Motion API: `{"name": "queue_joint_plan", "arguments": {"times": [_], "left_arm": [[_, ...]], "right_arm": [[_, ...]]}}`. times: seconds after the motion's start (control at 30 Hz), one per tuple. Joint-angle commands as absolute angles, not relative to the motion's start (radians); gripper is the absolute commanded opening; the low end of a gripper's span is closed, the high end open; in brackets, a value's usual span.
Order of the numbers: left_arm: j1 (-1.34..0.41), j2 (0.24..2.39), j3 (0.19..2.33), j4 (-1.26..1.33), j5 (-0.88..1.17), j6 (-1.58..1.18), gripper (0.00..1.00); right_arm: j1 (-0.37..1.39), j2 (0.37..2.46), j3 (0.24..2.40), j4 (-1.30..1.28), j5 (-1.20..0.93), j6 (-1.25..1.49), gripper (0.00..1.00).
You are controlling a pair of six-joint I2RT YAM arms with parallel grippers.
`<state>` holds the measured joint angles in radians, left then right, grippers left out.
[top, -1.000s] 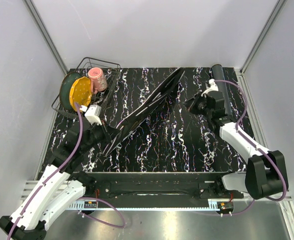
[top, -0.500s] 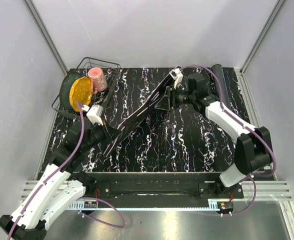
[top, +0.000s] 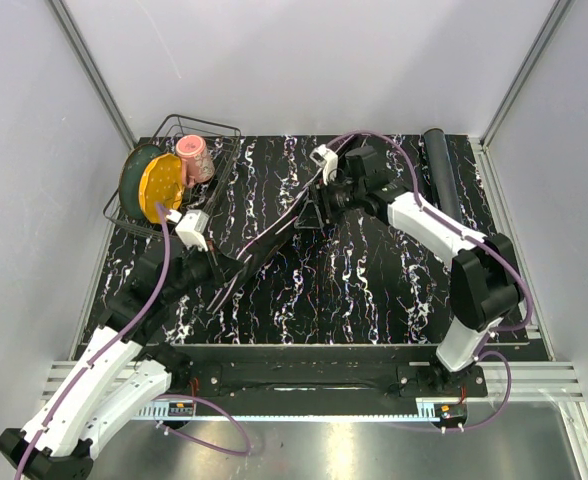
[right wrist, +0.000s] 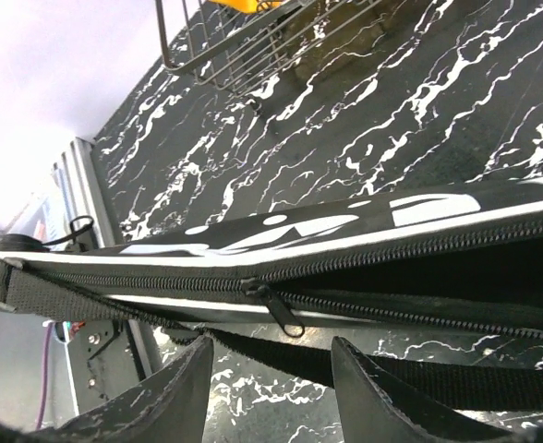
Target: Pack up the badminton gear
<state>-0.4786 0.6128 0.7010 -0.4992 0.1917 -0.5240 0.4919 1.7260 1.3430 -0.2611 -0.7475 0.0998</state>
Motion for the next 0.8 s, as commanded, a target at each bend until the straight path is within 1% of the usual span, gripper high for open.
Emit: {"name": "queue_joint_plan", "arguments": {"times": [0.0, 0.13, 0.33, 0.47, 0.5, 0.77], "left_arm": [[-0.471, 0.615, 0.726, -0.457, 0.224, -0.518, 0.0], [-0.472, 0.618, 0.726, -0.459, 0.227, -0.518, 0.0], [-0.472, 0.623, 0.729, -0.456, 0.235, -0.518, 0.0], [-0.472, 0.627, 0.73, -0.456, 0.235, -0.517, 0.0], [-0.472, 0.627, 0.73, -0.454, 0.235, -0.517, 0.0], [-0.472, 0.629, 0.729, -0.454, 0.236, -0.52, 0.0]], "right_arm": [[0.506, 1.747, 1.433, -0.311, -0.666, 0.026, 0.6], [0.509, 1.773, 1.491, -0.368, -0.647, -0.032, 0.6], [0.531, 1.796, 1.522, -0.388, -0.669, -0.06, 0.52], [0.548, 1.792, 1.534, -0.402, -0.64, -0.069, 0.48], [0.551, 1.79, 1.535, -0.405, -0.638, -0.069, 0.45], [0.574, 1.773, 1.551, -0.414, -0.54, -0.063, 0.4]]}}
